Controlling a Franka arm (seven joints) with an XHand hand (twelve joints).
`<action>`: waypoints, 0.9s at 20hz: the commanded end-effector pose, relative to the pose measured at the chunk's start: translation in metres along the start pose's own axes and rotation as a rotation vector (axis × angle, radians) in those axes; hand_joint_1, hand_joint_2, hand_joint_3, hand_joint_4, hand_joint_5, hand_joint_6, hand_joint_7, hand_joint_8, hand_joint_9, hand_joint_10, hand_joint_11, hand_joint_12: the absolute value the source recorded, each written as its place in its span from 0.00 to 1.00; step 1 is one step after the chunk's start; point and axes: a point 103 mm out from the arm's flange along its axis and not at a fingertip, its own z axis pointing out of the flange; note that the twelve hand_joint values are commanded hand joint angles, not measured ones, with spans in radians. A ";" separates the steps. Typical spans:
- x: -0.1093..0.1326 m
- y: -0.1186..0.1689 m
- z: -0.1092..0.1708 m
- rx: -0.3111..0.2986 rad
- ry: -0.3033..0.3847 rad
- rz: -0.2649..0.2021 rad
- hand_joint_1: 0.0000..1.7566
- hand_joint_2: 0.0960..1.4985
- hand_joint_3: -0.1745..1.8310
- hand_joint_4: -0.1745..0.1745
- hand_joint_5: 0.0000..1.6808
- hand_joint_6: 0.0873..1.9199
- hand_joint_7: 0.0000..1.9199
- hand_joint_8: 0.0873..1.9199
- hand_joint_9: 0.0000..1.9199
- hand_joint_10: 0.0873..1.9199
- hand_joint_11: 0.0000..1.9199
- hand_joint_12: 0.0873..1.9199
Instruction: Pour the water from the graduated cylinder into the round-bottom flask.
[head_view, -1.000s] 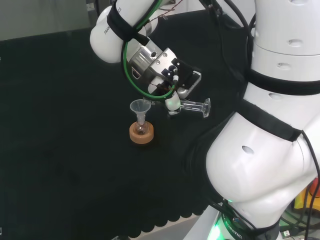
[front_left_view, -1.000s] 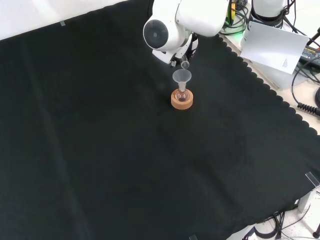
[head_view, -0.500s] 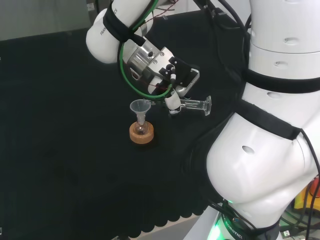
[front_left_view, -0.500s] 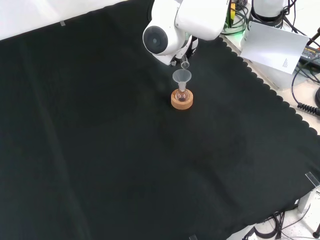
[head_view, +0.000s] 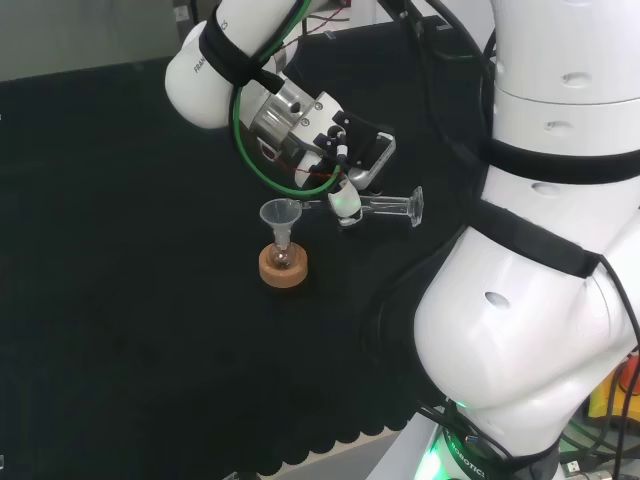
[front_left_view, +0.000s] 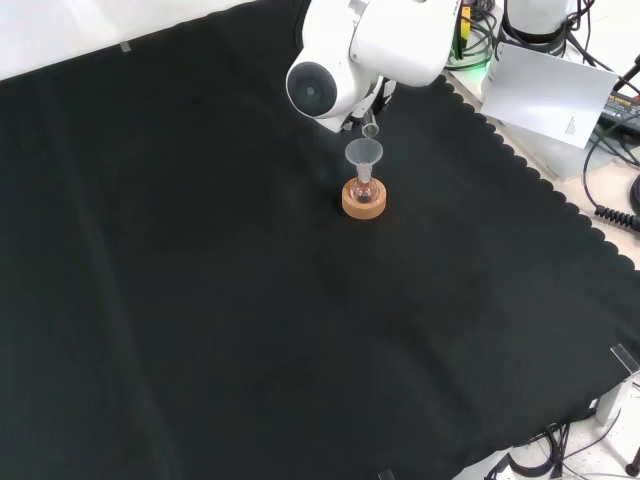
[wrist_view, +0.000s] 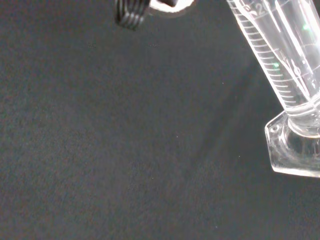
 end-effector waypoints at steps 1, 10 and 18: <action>0.004 0.000 -0.004 0.042 -0.015 0.016 0.65 0.57 0.34 0.00 0.56 0.58 0.71 0.04 0.77 0.00 0.68 0.32; 0.004 0.000 -0.006 0.086 -0.020 0.033 0.65 0.57 0.34 0.00 0.56 0.58 0.71 0.04 0.77 0.00 0.68 0.32; 0.002 -0.001 -0.007 0.129 -0.017 0.045 0.65 0.58 0.34 0.00 0.56 0.58 0.70 0.04 0.77 0.00 0.68 0.32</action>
